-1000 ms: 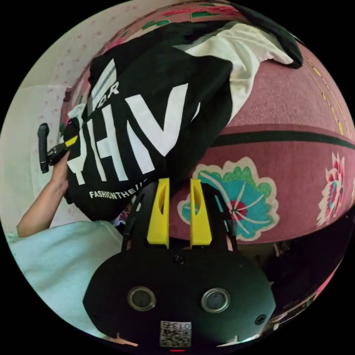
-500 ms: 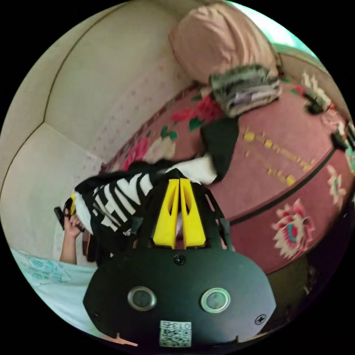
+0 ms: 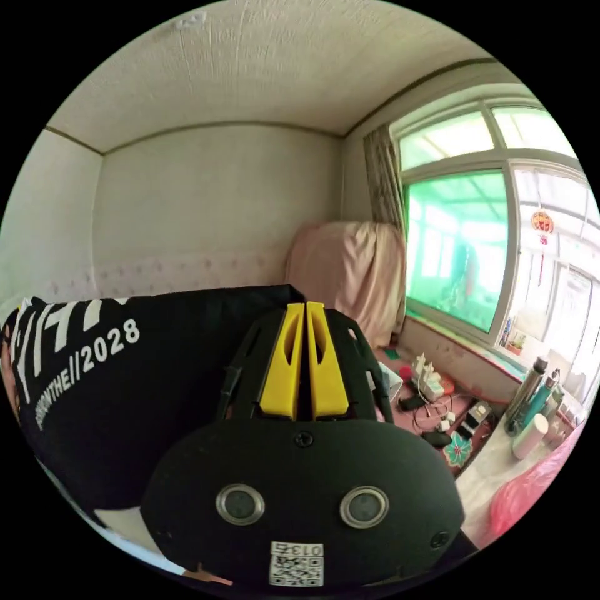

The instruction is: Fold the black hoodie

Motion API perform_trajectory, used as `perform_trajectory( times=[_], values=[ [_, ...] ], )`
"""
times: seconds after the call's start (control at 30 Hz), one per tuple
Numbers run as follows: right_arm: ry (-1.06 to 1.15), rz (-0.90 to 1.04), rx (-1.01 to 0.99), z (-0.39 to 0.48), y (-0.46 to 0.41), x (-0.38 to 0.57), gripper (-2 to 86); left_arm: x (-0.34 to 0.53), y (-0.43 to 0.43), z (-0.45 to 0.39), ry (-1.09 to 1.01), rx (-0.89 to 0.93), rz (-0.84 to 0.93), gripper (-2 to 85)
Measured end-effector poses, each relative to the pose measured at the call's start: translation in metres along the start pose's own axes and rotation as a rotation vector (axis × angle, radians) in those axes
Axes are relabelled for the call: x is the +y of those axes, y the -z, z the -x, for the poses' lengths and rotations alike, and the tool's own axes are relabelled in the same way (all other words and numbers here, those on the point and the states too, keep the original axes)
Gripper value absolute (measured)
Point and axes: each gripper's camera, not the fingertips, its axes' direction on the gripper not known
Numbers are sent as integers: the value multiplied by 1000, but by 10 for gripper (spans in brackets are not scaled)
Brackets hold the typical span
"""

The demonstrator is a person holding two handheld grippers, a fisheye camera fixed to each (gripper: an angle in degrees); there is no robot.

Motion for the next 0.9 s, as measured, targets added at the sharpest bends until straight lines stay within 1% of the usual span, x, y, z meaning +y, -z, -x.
perform_trajectory(
  times=[0.03, 0.1, 0.13, 0.17, 0.2, 0.23, 0.27, 0.3, 0.33, 0.4, 0.47, 0.5, 0.53, 0.57, 0.6, 0.63, 0.7, 0.73, 0.77, 0.8, 0.83, 0.87, 0.9],
  values=[
    [7, 61, 4, 2, -21, 2, 17, 9, -18, 11, 41, 12, 50, 45],
    [-19, 383, -48, -2, -121, 32, 36, 65, -86, 61, 317, 120, 281, 67],
    [-52, 468, -74, -5, -142, 43, 41, 81, -95, 74, 392, 137, 323, 74],
    [-145, 575, -131, -12, -166, 63, 51, 114, -98, 95, 550, 138, 340, 83],
    [-194, 562, -199, -12, -167, 76, 60, 141, -92, 109, 640, 126, 325, 89],
    [-199, 544, -210, -9, -165, 80, 68, 153, -85, 114, 666, 106, 308, 93],
    [-169, 525, -201, 2, -160, 88, 83, 174, -69, 121, 701, 39, 291, 102],
    [-134, 546, -207, 17, -160, 96, 102, 190, -56, 126, 695, -51, 335, 117],
    [-124, 567, -230, 25, -162, 101, 111, 197, -52, 129, 689, -98, 382, 124],
    [-93, 700, -377, 64, -177, 123, 125, 223, -37, 138, 666, -264, 551, 152],
    [-54, 786, -473, 103, -188, 141, 134, 244, -33, 146, 695, -299, 624, 168],
    [-35, 835, -526, 132, -193, 152, 143, 258, -34, 151, 754, -272, 638, 175],
    [-26, 855, -559, 148, -195, 156, 147, 264, -36, 151, 777, -256, 637, 177],
    [8, 894, -630, 184, -195, 164, 155, 275, -44, 150, 794, -244, 651, 181],
    [92, 941, -690, 224, -191, 170, 164, 286, -56, 147, 794, -242, 699, 186],
    [153, 959, -710, 246, -187, 173, 168, 291, -62, 145, 793, -234, 721, 188],
    [433, 992, -743, 324, -164, 183, 178, 307, -88, 139, 785, -218, 777, 197],
    [509, 997, -737, 340, -158, 187, 181, 310, -94, 138, 790, -212, 777, 198],
    [666, 1011, -701, 369, -149, 198, 180, 315, -104, 139, 810, -189, 766, 199],
    [833, 1034, -623, 391, -143, 214, 174, 320, -114, 140, 832, -166, 757, 197],
    [909, 1049, -574, 398, -142, 224, 139, 321, -120, 141, 839, -151, 755, 192],
    [1020, 1084, -469, 404, -142, 238, 68, 323, -132, 141, 837, -122, 773, 181],
    [1057, 1105, -420, 400, -142, 237, 43, 325, -144, 140, 808, -107, 833, 152]
  ],
)
